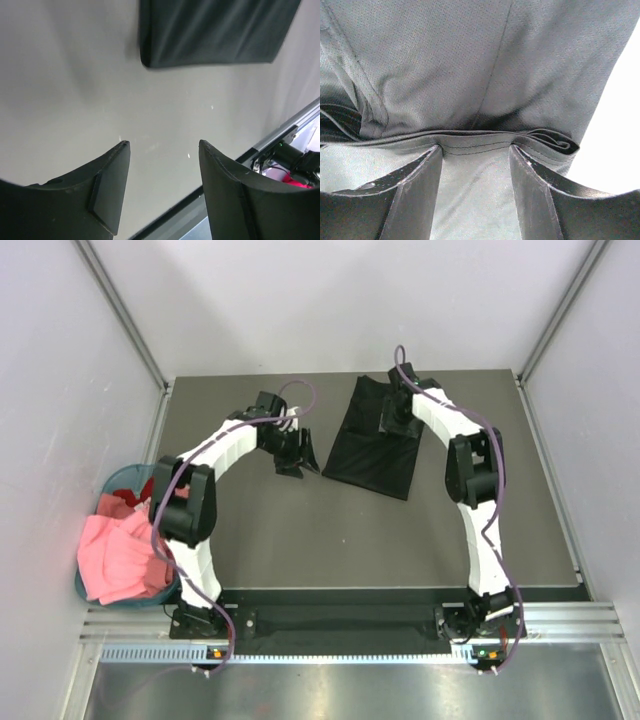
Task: Fold and stack the t-shirts
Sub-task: Fold the tshirt
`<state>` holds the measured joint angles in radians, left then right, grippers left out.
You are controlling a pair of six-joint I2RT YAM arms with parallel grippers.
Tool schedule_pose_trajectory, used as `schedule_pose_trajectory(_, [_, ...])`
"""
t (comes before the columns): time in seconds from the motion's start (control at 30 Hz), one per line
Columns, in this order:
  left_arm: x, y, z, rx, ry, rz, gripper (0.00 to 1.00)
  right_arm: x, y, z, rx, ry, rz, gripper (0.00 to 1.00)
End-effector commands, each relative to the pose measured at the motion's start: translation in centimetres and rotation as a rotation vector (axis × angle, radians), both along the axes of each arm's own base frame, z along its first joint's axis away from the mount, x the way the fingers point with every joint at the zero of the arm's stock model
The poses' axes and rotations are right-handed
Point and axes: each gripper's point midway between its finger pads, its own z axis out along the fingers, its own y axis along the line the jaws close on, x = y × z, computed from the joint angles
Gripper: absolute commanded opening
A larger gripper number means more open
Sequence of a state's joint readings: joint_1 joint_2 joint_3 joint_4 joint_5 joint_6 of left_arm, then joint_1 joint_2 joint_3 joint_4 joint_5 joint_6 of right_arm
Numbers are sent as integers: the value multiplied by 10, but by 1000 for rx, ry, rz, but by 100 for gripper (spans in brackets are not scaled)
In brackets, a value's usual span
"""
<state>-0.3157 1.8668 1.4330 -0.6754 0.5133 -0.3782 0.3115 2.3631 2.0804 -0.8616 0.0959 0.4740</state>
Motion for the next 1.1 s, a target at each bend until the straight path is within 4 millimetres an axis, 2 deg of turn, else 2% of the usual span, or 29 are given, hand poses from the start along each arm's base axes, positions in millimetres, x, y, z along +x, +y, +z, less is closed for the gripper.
schedule_pose_trajectory(0.0, [22,-16,4,-54,-36,-46,62,-7,2,65,46,-101,73,56])
schedule_pose_trajectory(0.1, [38,-20,2,-59,-52,-57,57,-25,1,83,97,-109,139,56])
schedule_pose_trajectory(0.13, [43,-27,11,-94,-68,-72,55,-30,0,84,120,-103,148,56])
schedule_pose_trajectory(0.23, [53,-45,18,-206,-81,-92,39,-45,7,88,259,-102,211,55])
schedule_pose_trajectory(0.27, [54,-50,19,-236,-63,-77,35,-55,7,77,290,-69,223,54])
schedule_pose_trajectory(0.3, [62,-56,22,-276,-93,-77,28,-61,12,82,357,-70,250,53])
schedule_pose_trajectory(0.33, [62,-60,20,-303,-81,-72,25,-59,14,81,392,-85,256,52])
schedule_pose_trajectory(0.37, [61,-67,19,-354,-43,-61,23,-68,13,70,427,-48,252,51])
schedule_pose_trajectory(0.4, [63,-70,17,-372,-39,-55,22,-72,14,71,497,-31,240,50])
schedule_pose_trajectory(0.43, [68,-74,19,-394,-62,-57,22,-72,13,68,519,-31,233,50])
schedule_pose_trajectory(0.57, [72,-84,1,-394,-19,-54,22,-67,-2,60,573,-46,209,47])
schedule_pose_trajectory(0.63, [74,-84,-5,-392,-11,-45,22,-67,-1,60,618,-33,203,40])
schedule_pose_trajectory(0.67, [75,-84,-12,-384,0,-36,22,-67,-1,56,639,-26,201,32])
schedule_pose_trajectory(0.77, [73,-82,-26,-363,27,-23,21,-77,7,49,723,26,204,27])
schedule_pose_trajectory(0.83, [68,-79,-32,-349,42,-13,21,-85,17,52,788,38,246,25])
schedule_pose_trajectory(0.93, [62,-76,-38,-334,48,-20,21,-103,32,49,866,80,320,22])
schedule_pose_trajectory(1.07, [57,-72,-50,-303,72,-19,21,-121,51,33,901,158,378,12])
